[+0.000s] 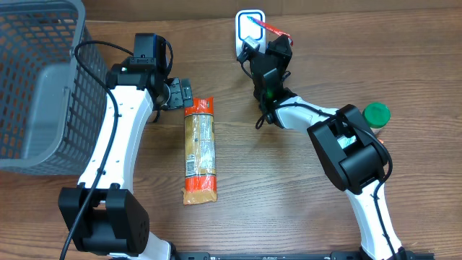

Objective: Scan the item barcode
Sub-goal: 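Hold the red snack bar in front of the white scanner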

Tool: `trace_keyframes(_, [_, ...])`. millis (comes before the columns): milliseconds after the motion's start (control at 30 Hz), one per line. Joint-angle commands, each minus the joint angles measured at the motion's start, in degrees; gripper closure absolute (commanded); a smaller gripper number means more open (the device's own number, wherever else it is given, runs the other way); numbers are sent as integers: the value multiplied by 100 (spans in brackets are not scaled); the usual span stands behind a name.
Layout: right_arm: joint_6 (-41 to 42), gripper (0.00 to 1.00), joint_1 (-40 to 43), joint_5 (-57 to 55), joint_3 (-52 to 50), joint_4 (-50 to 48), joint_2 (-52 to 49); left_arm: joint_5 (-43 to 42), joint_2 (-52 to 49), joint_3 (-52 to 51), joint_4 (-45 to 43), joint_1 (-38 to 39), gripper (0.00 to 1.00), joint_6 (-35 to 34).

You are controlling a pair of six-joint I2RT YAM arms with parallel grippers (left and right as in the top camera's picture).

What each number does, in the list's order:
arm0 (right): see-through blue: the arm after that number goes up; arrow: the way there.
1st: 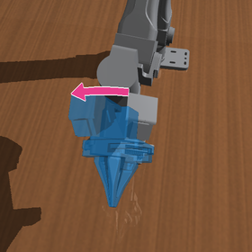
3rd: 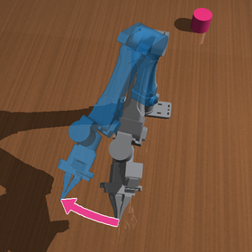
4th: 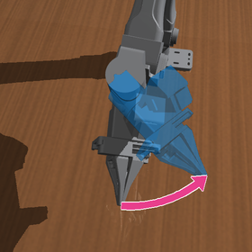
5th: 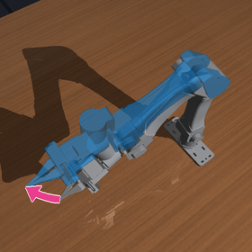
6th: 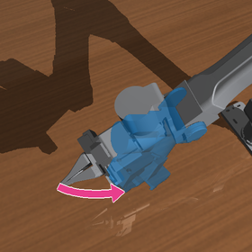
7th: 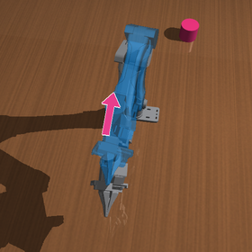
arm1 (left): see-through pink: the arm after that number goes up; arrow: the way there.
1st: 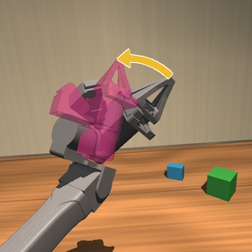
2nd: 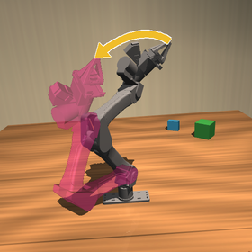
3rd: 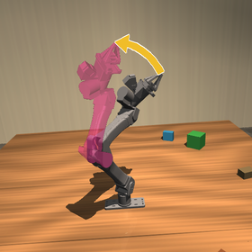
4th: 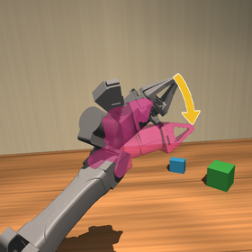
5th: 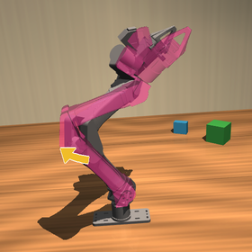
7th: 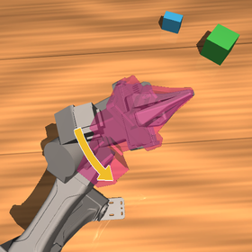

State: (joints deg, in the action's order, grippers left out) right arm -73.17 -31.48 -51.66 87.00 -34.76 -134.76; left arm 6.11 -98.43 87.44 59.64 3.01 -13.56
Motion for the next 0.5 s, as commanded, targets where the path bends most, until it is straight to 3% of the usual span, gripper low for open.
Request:
trace_keyframes(0, [1185, 97, -138, -437, 116, -385, 50, 42, 70, 87, -4, 2, 0, 26])
trace_keyframes(300, [1539, 97, -643, -417, 114, -457, 826, 42, 70, 87, -4, 2, 0, 26])
trace_keyframes(400, [1644, 97, -741, -573, 114, -48, 1182, 42, 70, 87, -4, 2, 0, 26])
trace_keyframes(467, [1969, 97, -769, -684, 114, 774, 1515, 42, 70, 87, -4, 2, 0, 26])
